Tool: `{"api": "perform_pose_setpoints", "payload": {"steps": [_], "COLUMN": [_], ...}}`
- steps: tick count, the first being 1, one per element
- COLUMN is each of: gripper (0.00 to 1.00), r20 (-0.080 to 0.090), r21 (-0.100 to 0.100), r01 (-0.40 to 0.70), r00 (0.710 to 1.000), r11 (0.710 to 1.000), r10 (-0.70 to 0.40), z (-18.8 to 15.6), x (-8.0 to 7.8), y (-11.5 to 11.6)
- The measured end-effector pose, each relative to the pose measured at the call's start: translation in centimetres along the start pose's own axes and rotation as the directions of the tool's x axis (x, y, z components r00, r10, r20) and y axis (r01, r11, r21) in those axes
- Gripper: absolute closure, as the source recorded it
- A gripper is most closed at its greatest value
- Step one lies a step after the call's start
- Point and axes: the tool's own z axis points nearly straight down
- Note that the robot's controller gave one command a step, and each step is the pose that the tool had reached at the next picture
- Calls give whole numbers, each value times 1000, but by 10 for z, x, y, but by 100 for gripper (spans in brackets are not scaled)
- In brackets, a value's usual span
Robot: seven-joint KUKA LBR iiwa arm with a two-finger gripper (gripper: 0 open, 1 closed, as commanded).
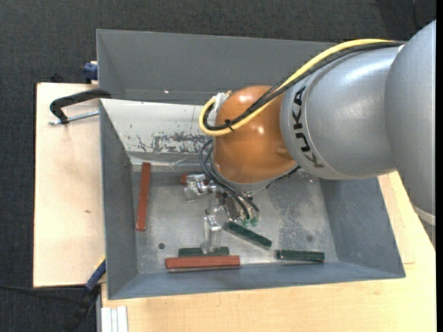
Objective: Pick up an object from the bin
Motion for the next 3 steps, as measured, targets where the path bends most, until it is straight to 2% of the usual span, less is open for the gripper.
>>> {"api": "perform_pose_setpoints", "payload": {"steps": [1, 2, 3], "gripper": [0, 0, 100], "r20": [-7, -9, -4], "r21": [1, 1, 1], "r01": [136, 18, 367], "r00": [991, 1000, 930], "r11": [991, 1000, 930], "r10": [-135, -18, -367], "z": [34, 71, 68], "x": [8, 14, 19], "y": [-3, -20, -17]}}
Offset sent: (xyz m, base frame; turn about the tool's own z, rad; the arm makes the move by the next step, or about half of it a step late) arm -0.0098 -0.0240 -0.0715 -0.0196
